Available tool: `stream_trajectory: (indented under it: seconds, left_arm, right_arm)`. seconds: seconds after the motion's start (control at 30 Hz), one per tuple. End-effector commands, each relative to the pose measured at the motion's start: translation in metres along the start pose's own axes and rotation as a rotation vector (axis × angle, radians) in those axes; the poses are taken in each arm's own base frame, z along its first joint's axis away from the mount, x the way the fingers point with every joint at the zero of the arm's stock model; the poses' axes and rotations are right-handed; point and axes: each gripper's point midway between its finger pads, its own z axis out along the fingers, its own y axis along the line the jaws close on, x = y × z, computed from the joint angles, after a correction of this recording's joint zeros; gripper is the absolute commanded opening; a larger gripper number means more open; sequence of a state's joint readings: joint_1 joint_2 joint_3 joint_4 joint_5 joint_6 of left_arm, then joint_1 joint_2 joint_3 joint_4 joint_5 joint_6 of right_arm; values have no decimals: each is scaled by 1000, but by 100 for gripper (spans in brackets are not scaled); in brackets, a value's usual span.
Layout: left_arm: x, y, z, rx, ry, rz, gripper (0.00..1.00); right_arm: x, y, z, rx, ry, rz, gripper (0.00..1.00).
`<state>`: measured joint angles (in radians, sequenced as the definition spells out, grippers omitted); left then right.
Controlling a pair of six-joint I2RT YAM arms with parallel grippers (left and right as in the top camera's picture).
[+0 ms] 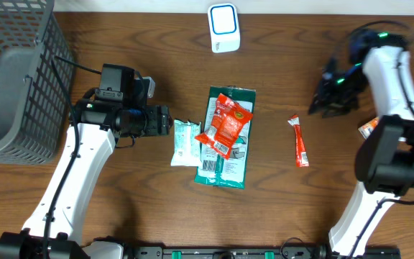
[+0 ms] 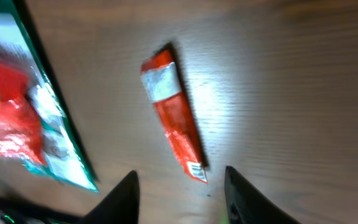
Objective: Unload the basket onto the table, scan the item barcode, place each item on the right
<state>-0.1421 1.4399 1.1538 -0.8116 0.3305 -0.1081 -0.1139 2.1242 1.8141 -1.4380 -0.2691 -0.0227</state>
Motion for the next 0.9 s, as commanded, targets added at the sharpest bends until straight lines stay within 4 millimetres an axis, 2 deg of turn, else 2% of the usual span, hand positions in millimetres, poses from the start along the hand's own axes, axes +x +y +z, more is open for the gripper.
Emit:
stream_trajectory:
  seconds: [0.0,0.03,0.07,0.23,0.43,0.53,0.6,0.67,0.83,0.87]
  left_arm:
    - [-4,-1,-5,-4,-17,-2,82]
    - [-4,-1,-5,-4,-17,-2,82]
    - [-4,-1,-5,-4,-17,-2,82]
    - [-4,-1,-5,-4,-17,-2,82]
    - [-4,-1,-5,-4,-17,-2,82]
    - [-4,-1,-5,-4,-17,-2,82]
    - [-4,-1,-5,-4,-17,-2,82]
    - [-4,-1,-5,-4,-17,-2,82]
    - [-4,-1,-5,-4,-17,-2,82]
    - [-4,-1,-5,-4,-17,-2,82]
  right_arm:
    - [6,4,31,92,32,-79,22]
    - [5,1,40,140,26,-101,9]
    - [4,-1,47,171,24,-115,1]
    - [1,6,77,211,-3,-150,1]
    - [17,10,109,225,30,-174,1]
    - [19,12,120,227,23,-190,1]
    - [17,14,119,226,15,-196,3]
    - [10,19,108,223,-7,-201,6]
    - [-6,37,62,217,-57,-209,11]
    - [-8,42,47,216,-64,-211,14]
